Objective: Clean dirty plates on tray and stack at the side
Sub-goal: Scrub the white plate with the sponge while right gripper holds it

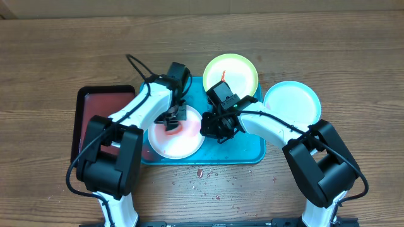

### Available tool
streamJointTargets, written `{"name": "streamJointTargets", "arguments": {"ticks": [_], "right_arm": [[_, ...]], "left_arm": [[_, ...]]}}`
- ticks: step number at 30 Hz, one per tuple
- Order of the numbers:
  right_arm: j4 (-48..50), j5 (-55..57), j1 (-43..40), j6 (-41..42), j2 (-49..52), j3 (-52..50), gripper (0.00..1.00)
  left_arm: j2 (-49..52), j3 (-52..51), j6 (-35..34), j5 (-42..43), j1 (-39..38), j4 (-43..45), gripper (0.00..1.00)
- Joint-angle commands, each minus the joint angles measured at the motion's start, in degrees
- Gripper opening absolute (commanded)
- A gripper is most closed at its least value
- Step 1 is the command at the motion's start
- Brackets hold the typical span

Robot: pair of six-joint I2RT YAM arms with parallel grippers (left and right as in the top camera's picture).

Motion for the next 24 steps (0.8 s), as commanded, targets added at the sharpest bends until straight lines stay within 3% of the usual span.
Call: {"name": "streamJointTargets", "arguments": {"ticks": [1, 4, 11, 14, 19, 21, 24], "right_arm": [[-0.1, -2.3, 0.3, -0.5, -0.9, 0.2, 0.04], [0.0, -1.7, 0.3, -0.5, -0.9, 0.2, 0.04], [0.5, -1.7, 0.2, -0.5, -0.9, 0.2, 0.04], [0.5, -1.7, 0.2, -0.5, -0.9, 0.2, 0.04], [0.5, -1.7, 0.2, -0.5, -0.9, 0.2, 0.04], [0.5, -1.7, 0.2, -0.5, -0.9, 0.2, 0.04], [0.5, -1.7, 0.2, -0.5, -0.9, 0.2, 0.04]], "left_arm": [[1.4, -0.9, -5.4, -12.1, 2.6, -1.2, 0.04], [1.4, -0.9, 2.2, -6.0, 2.7, -3.2, 0.04], [1.4, -0.9, 35.5, 31.8, 2.6, -10.4, 0.04], [1.4, -0.9, 41.7, 39.1, 2.3, -13.1, 0.04], [1.4, -0.9, 39.3, 39.1, 2.3, -8.9, 0.04], [1.4, -0.9, 34.0, 35.0, 2.4, -5.7, 0.04], [1.4, -0.9, 21.8, 21.2, 2.4, -0.7, 0.04]]}}
